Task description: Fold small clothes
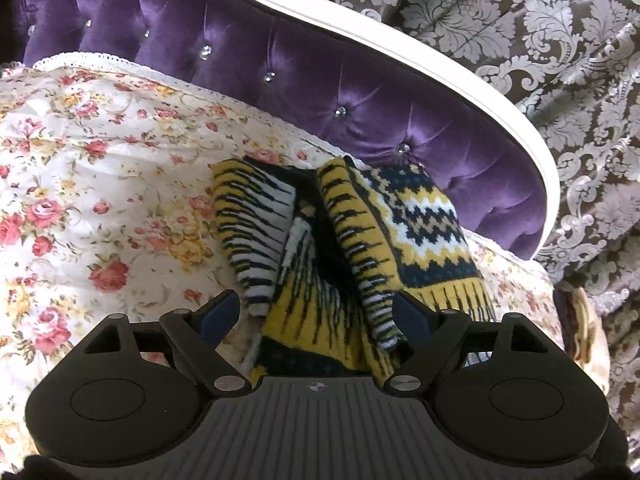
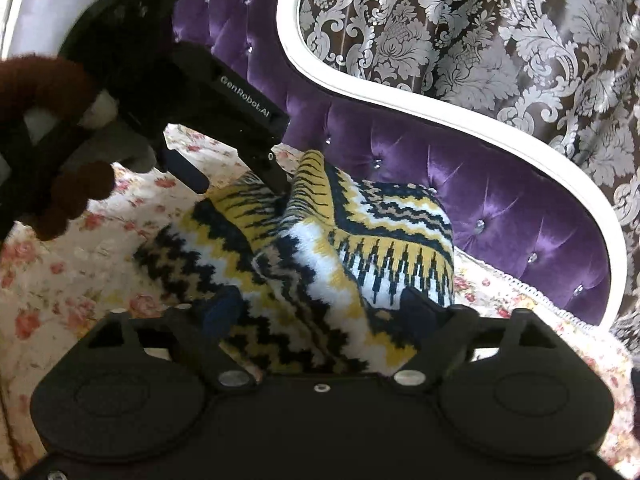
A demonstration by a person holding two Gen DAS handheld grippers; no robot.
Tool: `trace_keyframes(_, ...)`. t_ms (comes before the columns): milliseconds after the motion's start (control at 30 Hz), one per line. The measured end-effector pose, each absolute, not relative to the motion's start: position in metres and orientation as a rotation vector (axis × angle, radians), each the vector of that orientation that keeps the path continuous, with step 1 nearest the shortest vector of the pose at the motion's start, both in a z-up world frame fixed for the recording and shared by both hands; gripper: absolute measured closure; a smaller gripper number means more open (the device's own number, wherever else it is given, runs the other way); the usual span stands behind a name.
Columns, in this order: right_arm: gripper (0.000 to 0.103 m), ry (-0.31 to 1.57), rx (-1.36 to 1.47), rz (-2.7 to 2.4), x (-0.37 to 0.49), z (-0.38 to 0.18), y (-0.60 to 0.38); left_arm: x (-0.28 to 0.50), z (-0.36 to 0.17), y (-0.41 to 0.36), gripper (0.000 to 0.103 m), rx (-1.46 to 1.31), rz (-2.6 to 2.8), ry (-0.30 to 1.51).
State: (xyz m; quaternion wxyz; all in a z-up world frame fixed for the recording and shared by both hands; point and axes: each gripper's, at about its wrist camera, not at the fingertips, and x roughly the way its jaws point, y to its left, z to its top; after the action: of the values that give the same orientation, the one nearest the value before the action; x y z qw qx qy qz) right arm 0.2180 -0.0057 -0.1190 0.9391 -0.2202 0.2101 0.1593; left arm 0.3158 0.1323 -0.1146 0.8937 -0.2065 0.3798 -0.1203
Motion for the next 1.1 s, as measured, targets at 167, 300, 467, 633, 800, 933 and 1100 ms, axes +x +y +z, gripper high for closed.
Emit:
trace_keyframes(167,0.043,0.389,-0.601,0.313,0.225,-0.127,0.007,0.317,-0.118,0.131,0.019,-0.462,-0.274,0.800)
trace_keyframes(300,0.088,0.403,-0.640,0.333,0.232,-0.133,0.016,0.319,-0.124,0.129,0.019,-0.507,-0.314,0.835)
trace_keyframes(467,0.089,0.405,-0.210,0.367,0.234,-0.113,-0.025,0.325,-0.125,0.129,0.010,-0.613,-0.310,0.837)
trace_keyframes(633,0.088,0.402,-0.015,0.394,0.234,-0.109,-0.057,0.348,-0.124,0.112,0.001,-0.608,-0.337,0.885)
trace_keyframes(800,0.088,0.409,0.030,0.408,0.233,-0.110,-0.067,0.371,-0.133,0.092,0.001,-0.601,-0.362,0.952)
trace_keyframes(933,0.088,0.411,0.022,0.418,0.233,-0.110,-0.063,0.379,-0.130,0.085,0.001,-0.585,-0.357,0.989)
trace_keyframes(1100,0.088,0.408,0.036,0.421,0.234,-0.108,-0.070,0.368,-0.120,0.110,0.001,-0.593,-0.385,0.990)
